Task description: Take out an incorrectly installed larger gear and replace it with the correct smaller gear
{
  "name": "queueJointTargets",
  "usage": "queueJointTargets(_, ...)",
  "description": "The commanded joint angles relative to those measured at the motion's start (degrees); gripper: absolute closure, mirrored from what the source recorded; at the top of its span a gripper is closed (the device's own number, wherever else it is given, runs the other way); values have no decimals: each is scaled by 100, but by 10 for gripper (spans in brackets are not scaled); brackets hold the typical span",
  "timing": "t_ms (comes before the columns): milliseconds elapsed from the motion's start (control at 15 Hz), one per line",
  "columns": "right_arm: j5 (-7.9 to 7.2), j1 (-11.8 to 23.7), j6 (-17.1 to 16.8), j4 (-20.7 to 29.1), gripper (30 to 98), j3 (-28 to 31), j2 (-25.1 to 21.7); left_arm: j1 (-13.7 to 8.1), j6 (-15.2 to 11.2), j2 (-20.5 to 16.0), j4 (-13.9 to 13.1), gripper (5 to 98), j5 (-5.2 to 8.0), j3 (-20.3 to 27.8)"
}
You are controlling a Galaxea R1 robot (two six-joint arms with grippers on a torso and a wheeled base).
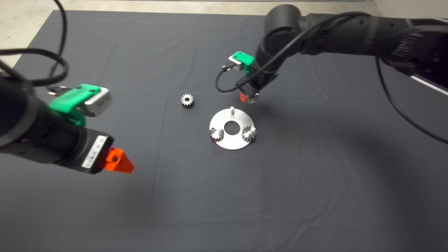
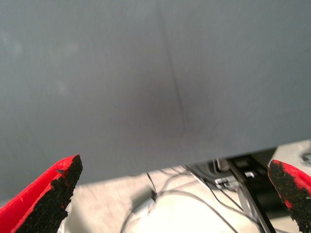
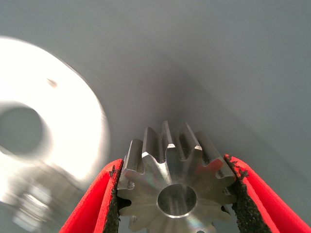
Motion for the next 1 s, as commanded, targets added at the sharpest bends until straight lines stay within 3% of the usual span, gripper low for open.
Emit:
queueJointTargets(0, -98, 47, 28, 101, 794, 901, -665, 390, 75, 441, 1392, 54, 15, -364)
queueJointTargets(133, -116, -49, 20, 57, 794, 1217, -980, 627, 84, 704, 1585, 54, 42, -953)
queueJointTargets(267, -116, -278, 19, 48, 794, 1367, -1289, 733, 462, 881, 1665, 54, 24, -1481)
queueJointTargets(400, -106, -569, 10, -111, 796, 1385, -1544, 1415, 736, 1190, 1700, 54, 6, -2629)
queueJointTargets(467, -98, -699, 10, -249, 796, 1394, -1605, 1646, 1006, 1372, 1813, 54, -99, -3001)
queueJointTargets(533, -107, -784, 19, -416, 797, 1452, -1681, 1714, 1238, 1540, 2089, 54, -362, -3101)
queueJointTargets(600, -98, -844, 31, -517, 796, 1484, -1755, 1726, 1288, 1657, 2295, 54, -518, -3175)
queueJointTargets(733, -89, -867, 72, -611, 797, 1529, -1855, 1744, 1355, 1963, 2429, 54, -556, -3793)
queueJointTargets(933, -80, -858, 98, -611, 797, 1673, -2001, 1849, 1842, 2286, 2438, 54, -608, -4345)
